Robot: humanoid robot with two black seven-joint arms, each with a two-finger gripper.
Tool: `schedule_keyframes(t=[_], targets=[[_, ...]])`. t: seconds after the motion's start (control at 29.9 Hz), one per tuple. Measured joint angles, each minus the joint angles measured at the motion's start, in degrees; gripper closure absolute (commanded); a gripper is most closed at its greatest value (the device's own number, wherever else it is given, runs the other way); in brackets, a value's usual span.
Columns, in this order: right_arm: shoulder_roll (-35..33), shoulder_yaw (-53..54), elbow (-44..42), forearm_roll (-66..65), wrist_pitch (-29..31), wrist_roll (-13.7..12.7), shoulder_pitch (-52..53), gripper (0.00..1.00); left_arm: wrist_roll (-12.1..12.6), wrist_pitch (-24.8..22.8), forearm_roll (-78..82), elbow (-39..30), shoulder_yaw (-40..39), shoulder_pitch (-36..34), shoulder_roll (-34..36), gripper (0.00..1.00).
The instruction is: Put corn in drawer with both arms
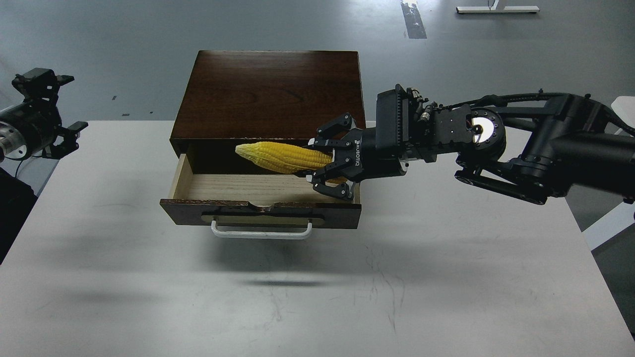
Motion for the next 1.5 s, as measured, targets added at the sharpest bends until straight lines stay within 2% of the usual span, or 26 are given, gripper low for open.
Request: schedule_keyframes(t=[0.03, 0.07, 0.1, 0.27, 0.7, 0.94, 1.07, 1.17, 1.34, 1.44, 1.5], targets=[[0.0, 0.0, -0.2, 0.0, -0.2, 0.0, -0.1, 0.25, -0.1, 0.0, 0.0, 0.0, 0.0, 0.0, 0.0, 0.01], [0.1, 0.1, -0.4, 0.1, -0.5, 0.0, -0.3, 0.08, -0.2, 0.0, 0.0, 0.0, 0.0, 0.0, 0.0, 0.01], [0.1, 0.1, -0.5, 0.1, -0.7, 0.0, -0.5, 0.04, -0.2, -0.1, 0.0, -0.1, 0.0, 0.0, 0.0, 0.01], [0.2, 0.2, -0.5, 0.3, -1.0, 0.0, -1.5, 0.01, -0.3, -0.1, 0.0, -0.1, 0.0, 0.0, 0.0, 0.01], [0.2, 1.8, -2.0, 0.7, -1.1, 0.0, -2.0, 0.0, -0.3, -0.1, 0.0, -0.2, 0.0, 0.0, -0.1, 0.01], [2.8, 14.4, -6.8, 5.5, -0.9, 0.0, -3.3, 0.0, -0.3, -0.4, 0.0, -0.1, -0.4, 0.1, -0.1, 0.01], [3.8, 19.0, -10.3, 19.1, 0.1, 0.0, -3.1, 0.0, -0.2, -0.9, -0.1, 0.0, -0.6, -0.1, -0.1, 0.01], [3.0, 19.5, -11.1, 33.8, 3.6, 0.0, -2.8, 0.0, 0.0, -2.4, -0.3, 0.0, -0.7, -0.4, -0.1, 0.01], [-4.3, 19.6, -11.3, 60.2, 14.5, 0.0, -3.2, 0.0, 0.2, -6.0, -0.7, 0.1, -1.6, -0.7, 0.2, 0.01], [-8.1, 19.8, -11.6, 73.2, 18.8, -0.1, -5.1, 0.0, 0.3, -8.4, -0.7, 0.0, -2.0, -0.8, 0.3, 0.01], [-10.1, 20.3, -11.7, 82.5, 21.8, -1.7, -7.5, 0.0, 0.3, -9.1, -0.7, 0.0, -2.0, -0.8, 0.3, 0.01]])
